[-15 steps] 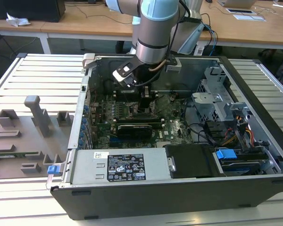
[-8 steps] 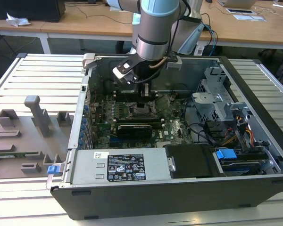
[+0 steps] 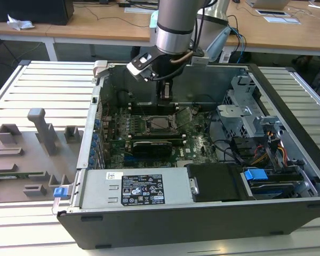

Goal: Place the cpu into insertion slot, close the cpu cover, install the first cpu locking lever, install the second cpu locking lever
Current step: 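Place the cpu into insertion slot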

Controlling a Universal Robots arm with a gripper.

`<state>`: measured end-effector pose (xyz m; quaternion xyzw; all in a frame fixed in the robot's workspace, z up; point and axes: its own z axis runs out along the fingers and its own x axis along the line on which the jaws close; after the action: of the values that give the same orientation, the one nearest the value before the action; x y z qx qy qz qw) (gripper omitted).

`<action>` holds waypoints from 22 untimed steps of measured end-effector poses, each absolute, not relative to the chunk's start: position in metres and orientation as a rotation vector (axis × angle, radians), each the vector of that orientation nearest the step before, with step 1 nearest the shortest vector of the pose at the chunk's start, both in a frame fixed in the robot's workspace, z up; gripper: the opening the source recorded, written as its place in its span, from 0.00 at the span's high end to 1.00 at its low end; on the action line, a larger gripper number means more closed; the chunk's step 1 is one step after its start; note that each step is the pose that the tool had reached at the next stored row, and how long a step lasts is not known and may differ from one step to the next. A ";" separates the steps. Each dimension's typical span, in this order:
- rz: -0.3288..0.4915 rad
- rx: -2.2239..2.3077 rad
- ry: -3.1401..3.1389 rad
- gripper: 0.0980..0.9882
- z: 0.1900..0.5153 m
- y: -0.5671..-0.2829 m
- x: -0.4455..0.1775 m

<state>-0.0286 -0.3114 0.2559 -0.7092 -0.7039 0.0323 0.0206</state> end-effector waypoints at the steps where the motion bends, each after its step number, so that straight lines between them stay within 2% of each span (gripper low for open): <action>1: 0.100 -2.199 -2.183 0.99 0.257 -0.311 -0.029; 10: 0.100 -2.199 -2.183 0.99 0.275 -0.311 -0.029; 22: 0.100 -2.199 -2.183 0.99 0.276 -0.311 -0.029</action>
<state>-0.0286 -0.3114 0.2761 -0.7093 -0.7039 0.0323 0.0206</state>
